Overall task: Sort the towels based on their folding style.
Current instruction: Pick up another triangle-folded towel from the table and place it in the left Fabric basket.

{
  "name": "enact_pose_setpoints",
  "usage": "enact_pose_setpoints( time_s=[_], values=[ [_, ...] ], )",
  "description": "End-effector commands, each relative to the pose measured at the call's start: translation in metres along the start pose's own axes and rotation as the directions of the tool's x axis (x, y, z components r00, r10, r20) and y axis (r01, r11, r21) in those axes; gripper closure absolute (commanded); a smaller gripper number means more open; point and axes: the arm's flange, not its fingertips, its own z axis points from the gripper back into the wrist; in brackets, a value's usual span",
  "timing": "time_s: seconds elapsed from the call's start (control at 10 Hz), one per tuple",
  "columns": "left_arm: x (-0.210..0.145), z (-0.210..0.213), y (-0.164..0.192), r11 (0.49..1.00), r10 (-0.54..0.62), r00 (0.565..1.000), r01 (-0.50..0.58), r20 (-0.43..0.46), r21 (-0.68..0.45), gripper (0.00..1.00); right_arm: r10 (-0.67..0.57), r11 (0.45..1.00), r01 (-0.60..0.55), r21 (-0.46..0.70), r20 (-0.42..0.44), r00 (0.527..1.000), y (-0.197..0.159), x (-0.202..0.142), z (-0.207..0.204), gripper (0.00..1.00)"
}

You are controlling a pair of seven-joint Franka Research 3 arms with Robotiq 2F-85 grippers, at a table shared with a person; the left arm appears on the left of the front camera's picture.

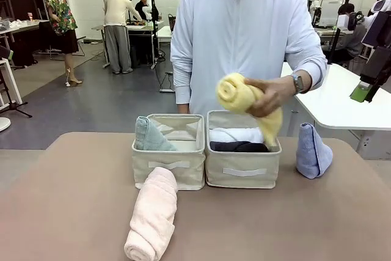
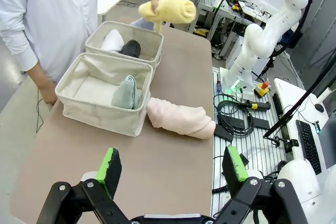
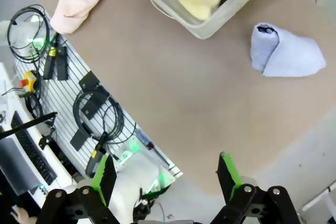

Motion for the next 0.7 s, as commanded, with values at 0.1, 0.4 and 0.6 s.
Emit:
enact_pose_setpoints(
  time_s=[0.1, 0.4, 0.6],
  values=[
    [0.001, 0.000, -0.002, 1.000, 0.002, 1.000, -0.002, 0.004, 0.005, 0.00, 0.018, 1.000, -0.018, 0.002, 0.009, 1.000, 0.004, -0.001, 0.003, 0.00],
    [0.001, 0.000, -0.002, 1.000, 0.002, 1.000, -0.002, 0.004, 0.005, 0.00, 0.005, 1.000, -0.005, -0.007, 0.008, 1.000, 0.003, -0.001, 0.004, 0.00],
    [0.001, 0.000, -0.002, 1.000, 0.002, 1.000, -0.002, 0.004, 0.005, 0.00, -0.220, 0.975, 0.219, -0.042, -0.027, 0.975, -0.006, 0.033, -0.028, 0.00]
  ],
)
